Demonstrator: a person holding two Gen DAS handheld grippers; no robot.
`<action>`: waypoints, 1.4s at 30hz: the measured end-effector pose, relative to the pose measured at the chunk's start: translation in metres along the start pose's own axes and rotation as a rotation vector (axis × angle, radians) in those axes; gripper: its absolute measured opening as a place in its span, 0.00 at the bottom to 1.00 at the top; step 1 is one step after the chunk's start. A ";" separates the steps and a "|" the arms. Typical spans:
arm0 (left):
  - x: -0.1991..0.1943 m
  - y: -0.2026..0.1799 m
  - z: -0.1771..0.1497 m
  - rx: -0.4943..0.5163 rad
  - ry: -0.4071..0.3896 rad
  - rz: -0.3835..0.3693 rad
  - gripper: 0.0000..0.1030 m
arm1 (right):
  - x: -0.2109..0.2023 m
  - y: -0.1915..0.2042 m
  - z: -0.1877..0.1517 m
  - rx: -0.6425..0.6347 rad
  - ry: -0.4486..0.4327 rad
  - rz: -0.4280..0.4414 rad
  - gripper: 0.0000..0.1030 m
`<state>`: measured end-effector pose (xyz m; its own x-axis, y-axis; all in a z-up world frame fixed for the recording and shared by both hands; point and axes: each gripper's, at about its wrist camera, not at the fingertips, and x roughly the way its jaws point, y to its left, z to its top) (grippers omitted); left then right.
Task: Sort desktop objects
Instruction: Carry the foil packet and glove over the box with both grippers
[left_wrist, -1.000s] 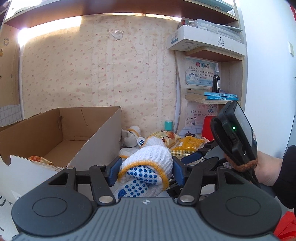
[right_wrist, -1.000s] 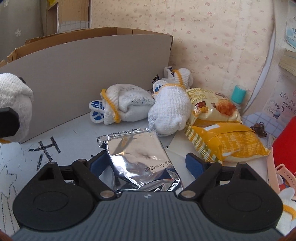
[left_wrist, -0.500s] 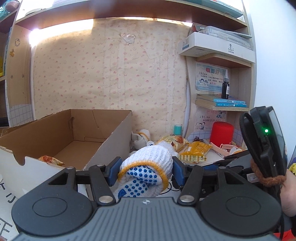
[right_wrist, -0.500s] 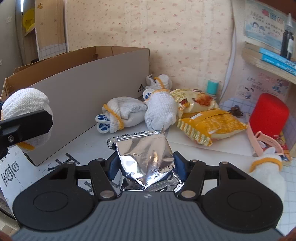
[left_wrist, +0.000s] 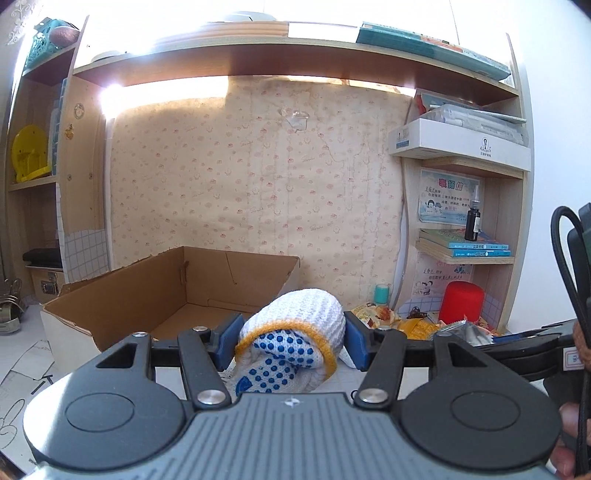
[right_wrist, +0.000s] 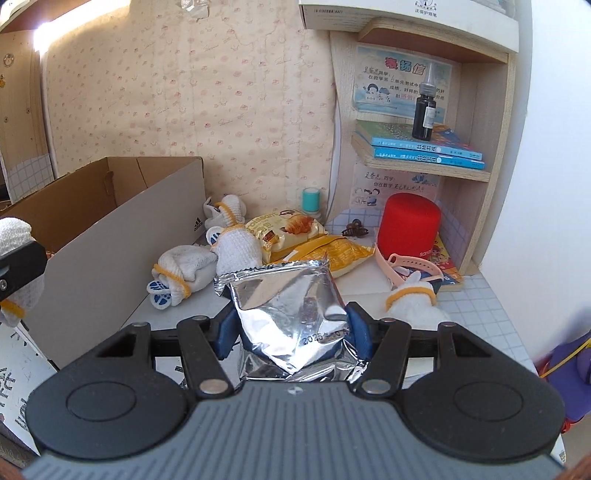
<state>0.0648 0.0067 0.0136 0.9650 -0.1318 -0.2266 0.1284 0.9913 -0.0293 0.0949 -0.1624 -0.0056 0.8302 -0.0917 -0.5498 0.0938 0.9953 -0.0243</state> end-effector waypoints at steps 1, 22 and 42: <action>-0.003 0.001 0.002 -0.001 -0.008 0.005 0.58 | -0.004 0.002 0.001 -0.005 -0.007 -0.003 0.58; -0.024 0.048 0.029 -0.013 -0.085 0.137 0.58 | -0.039 0.051 0.028 -0.083 -0.107 0.089 0.58; 0.022 0.115 0.037 -0.051 -0.011 0.221 0.58 | -0.016 0.136 0.054 -0.184 -0.130 0.276 0.58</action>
<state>0.1092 0.1173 0.0417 0.9710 0.0893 -0.2219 -0.0983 0.9947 -0.0297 0.1240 -0.0275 0.0455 0.8748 0.1899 -0.4458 -0.2344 0.9710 -0.0463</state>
